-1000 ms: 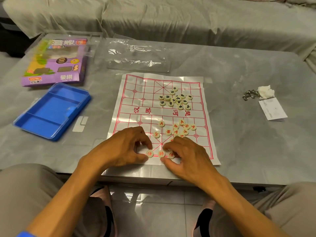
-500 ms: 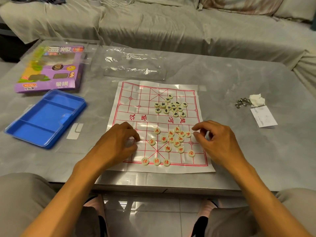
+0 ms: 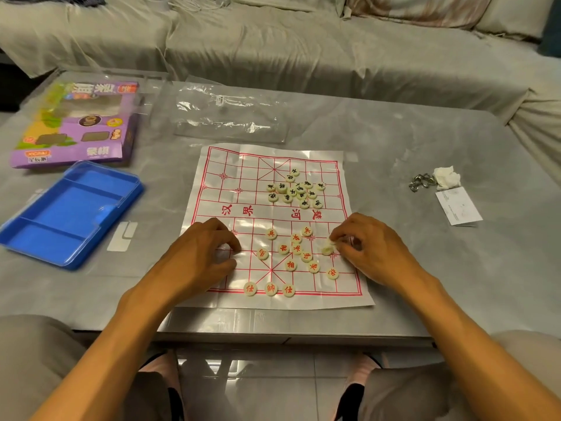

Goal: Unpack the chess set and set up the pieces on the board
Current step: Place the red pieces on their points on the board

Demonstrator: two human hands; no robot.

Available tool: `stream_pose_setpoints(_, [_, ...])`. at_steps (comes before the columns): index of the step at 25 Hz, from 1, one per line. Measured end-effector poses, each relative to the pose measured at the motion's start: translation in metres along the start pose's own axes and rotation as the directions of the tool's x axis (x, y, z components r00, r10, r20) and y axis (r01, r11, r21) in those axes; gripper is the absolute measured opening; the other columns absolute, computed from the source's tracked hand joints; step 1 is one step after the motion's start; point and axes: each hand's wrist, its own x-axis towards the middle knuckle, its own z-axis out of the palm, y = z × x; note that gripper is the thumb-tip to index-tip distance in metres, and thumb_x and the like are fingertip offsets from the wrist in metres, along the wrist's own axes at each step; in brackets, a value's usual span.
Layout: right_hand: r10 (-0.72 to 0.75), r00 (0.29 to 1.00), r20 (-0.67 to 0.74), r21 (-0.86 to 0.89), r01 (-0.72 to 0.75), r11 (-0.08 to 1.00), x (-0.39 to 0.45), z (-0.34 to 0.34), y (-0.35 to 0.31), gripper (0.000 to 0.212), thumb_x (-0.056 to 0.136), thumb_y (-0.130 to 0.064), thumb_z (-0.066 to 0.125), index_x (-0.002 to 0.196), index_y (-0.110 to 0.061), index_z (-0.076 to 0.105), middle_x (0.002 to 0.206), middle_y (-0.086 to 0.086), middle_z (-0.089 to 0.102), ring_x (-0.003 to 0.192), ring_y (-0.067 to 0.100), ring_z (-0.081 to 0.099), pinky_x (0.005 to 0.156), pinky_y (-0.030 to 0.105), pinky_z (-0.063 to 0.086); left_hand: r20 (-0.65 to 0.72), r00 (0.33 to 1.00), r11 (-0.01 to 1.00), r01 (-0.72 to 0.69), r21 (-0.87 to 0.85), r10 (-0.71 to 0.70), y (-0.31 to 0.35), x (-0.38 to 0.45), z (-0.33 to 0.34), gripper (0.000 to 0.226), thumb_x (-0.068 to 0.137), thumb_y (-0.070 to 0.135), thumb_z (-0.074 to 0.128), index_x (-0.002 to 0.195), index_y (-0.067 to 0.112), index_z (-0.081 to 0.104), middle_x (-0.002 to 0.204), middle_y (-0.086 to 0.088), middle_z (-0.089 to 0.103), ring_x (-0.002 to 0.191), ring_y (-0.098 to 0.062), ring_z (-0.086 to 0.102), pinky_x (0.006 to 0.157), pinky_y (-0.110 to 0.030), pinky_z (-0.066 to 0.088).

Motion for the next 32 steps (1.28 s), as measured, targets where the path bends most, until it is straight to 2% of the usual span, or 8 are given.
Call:
stream_pose_setpoints(3, [0.07, 0.994, -0.084, -0.015, -0.072, 0.997, -0.001, -0.001, 0.005, 0.023, 0.092, -0.037, 0.058, 0.111, -0.026, 0.066, 0.117, -0.008, 0.059, 0.105, 0.014, 0.058, 0.082, 0.026, 0.052, -0.007, 1.0, 1.0, -0.009, -0.005, 0.009, 0.001, -0.001, 0.001, 0.019, 0.085, 0.04, 0.065, 0.104, 0.035, 0.063, 0.113, 0.021, 0.046, 0.104, -0.004, 0.046, 0.09, -0.024, 0.044])
stream_pose_setpoints(5, [0.036, 0.994, -0.107, 0.002, -0.036, 0.999, 0.002, 0.001, -0.008, 0.026, 0.093, -0.038, 0.057, 0.116, -0.029, 0.063, 0.119, -0.008, 0.06, 0.106, 0.013, 0.057, 0.085, 0.025, 0.049, -0.011, 1.0, 1.0, -0.012, -0.003, 0.012, 0.001, -0.001, 0.0, 0.019, 0.085, 0.04, 0.065, 0.103, 0.035, 0.063, 0.111, 0.023, 0.044, 0.102, -0.004, 0.045, 0.088, -0.022, 0.043])
stream_pose_setpoints(9, [-0.169, 0.985, 0.025, -0.067, 0.17, 0.983, 0.014, 0.011, -0.043, 0.032, 0.099, -0.036, 0.045, 0.128, -0.033, 0.058, 0.12, -0.007, 0.06, 0.105, 0.012, 0.056, 0.081, 0.02, 0.042, -0.008, 1.0, 1.0, -0.015, -0.003, 0.015, 0.002, -0.001, 0.0, 0.018, 0.086, 0.039, 0.065, 0.104, 0.036, 0.063, 0.111, 0.023, 0.044, 0.103, -0.004, 0.046, 0.086, -0.02, 0.041])
stream_pose_setpoints(11, [-0.181, 0.98, 0.086, -0.104, 0.189, 0.976, 0.015, 0.013, -0.046, 0.033, 0.101, -0.036, 0.041, 0.13, -0.033, 0.056, 0.119, -0.006, 0.059, 0.103, 0.013, 0.055, 0.08, 0.019, 0.042, -0.004, 1.0, 1.0, -0.012, -0.005, 0.012, 0.003, -0.001, 0.0, 0.019, 0.086, 0.039, 0.064, 0.105, 0.035, 0.063, 0.111, 0.023, 0.044, 0.103, -0.003, 0.045, 0.087, -0.02, 0.041])
stream_pose_setpoints(17, [-0.122, 0.988, 0.099, -0.144, 0.136, 0.98, -0.009, 0.004, -0.024, 0.032, 0.097, -0.041, 0.046, 0.124, -0.033, 0.062, 0.113, -0.011, 0.062, 0.099, 0.012, 0.059, 0.079, 0.018, 0.044, 0.006, 1.0, 1.0, -0.004, -0.011, 0.004, 0.001, 0.001, 0.0, 0.019, 0.085, 0.04, 0.065, 0.103, 0.035, 0.062, 0.112, 0.023, 0.044, 0.103, -0.005, 0.045, 0.093, -0.028, 0.046])
stream_pose_setpoints(21, [-0.073, 0.997, -0.038, -0.07, 0.071, 0.995, -0.003, 0.003, -0.017, 0.032, 0.098, -0.033, 0.045, 0.125, -0.031, 0.062, 0.111, -0.008, 0.065, 0.093, 0.013, 0.062, 0.073, 0.019, 0.046, 0.007, 1.0, 1.0, -0.003, -0.002, 0.003, -0.001, -0.001, 0.001, 0.019, 0.084, 0.041, 0.065, 0.103, 0.036, 0.063, 0.115, 0.021, 0.047, 0.103, -0.005, 0.047, 0.092, -0.027, 0.046])
stream_pose_setpoints(24, [-0.079, 0.997, -0.008, -0.088, 0.078, 0.993, 0.011, 0.008, -0.027, 0.034, 0.101, -0.033, 0.04, 0.132, -0.035, 0.054, 0.117, -0.008, 0.062, 0.101, 0.014, 0.06, 0.082, 0.025, 0.047, 0.007, 1.0, 1.0, -0.006, -0.008, 0.006, 0.0, -0.001, 0.0, 0.02, 0.085, 0.04, 0.064, 0.104, 0.036, 0.063, 0.116, 0.021, 0.046, 0.105, -0.005, 0.046, 0.092, -0.026, 0.045])
stream_pose_setpoints(32, [0.031, 0.999, -0.028, -0.024, -0.031, 0.999, 0.018, 0.017, -0.035, 0.035, 0.093, -0.044, 0.055, 0.125, -0.03, 0.058, 0.132, -0.009, 0.057, 0.112, 0.014, 0.058, 0.093, 0.025, 0.044, 0.01, 1.0, 1.0, -0.008, -0.011, 0.008, 0.001, 0.001, 0.0, 0.02, 0.085, 0.04, 0.065, 0.104, 0.036, 0.063, 0.116, 0.022, 0.045, 0.104, -0.004, 0.045, 0.091, -0.025, 0.045])
